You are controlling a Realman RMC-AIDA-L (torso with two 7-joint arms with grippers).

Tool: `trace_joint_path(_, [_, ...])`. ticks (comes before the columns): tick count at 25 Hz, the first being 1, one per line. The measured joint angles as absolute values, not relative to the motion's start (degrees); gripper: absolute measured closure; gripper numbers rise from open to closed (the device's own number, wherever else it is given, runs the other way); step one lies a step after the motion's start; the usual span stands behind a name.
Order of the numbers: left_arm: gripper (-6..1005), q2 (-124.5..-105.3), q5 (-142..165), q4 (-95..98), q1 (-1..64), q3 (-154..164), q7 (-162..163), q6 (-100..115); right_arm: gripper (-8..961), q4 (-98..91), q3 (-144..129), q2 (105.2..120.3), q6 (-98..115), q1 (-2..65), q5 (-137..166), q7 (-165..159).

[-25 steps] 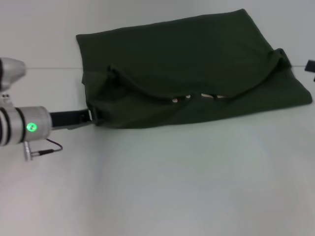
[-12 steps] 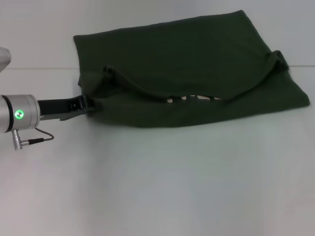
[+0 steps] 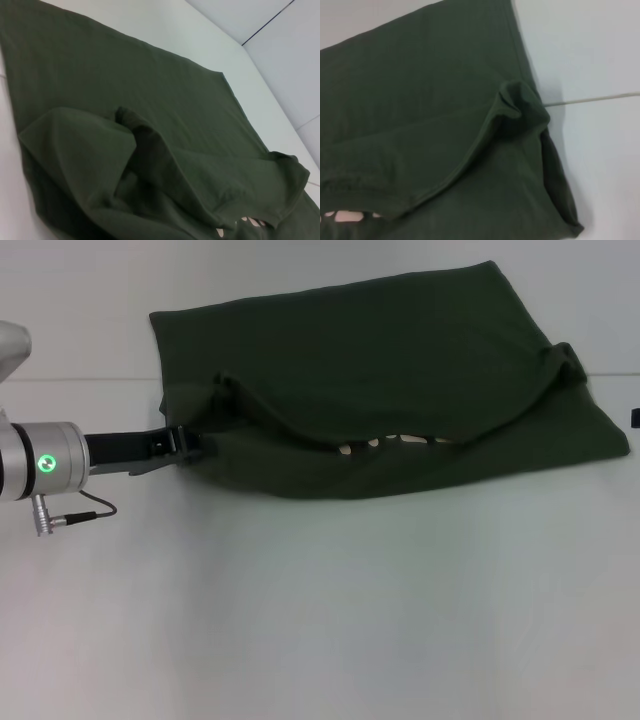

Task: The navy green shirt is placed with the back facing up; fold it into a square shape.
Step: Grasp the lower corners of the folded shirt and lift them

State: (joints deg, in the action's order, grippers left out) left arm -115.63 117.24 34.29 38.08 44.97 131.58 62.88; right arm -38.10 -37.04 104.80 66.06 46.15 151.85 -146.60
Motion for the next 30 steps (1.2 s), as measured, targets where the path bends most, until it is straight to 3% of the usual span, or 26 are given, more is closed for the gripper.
trace_joint_path(30, [1000, -117.17, 117.0, 35.0, 37.8, 44.9, 131.3, 62.5, 247, -26.4, -48.0, 111.92, 33.4, 47.8, 153.5, -145.8])
